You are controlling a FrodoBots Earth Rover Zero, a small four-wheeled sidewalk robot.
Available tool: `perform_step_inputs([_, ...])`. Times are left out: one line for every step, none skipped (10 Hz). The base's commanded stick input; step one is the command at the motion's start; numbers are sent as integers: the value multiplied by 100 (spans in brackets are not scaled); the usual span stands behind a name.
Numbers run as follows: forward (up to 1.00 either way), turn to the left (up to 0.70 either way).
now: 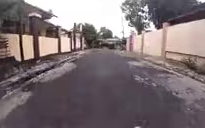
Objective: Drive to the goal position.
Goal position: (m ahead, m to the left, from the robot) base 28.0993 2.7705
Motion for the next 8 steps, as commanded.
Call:
perform_step_inputs([100,0])
perform_step_inputs([100,0])
perform_step_inputs([100,0])
perform_step_inputs([100,0])
perform_step_inputs([100,0])
perform_step_inputs([100,0])
perform_step_inputs([100,0])
perform_step_inputs([100,0])
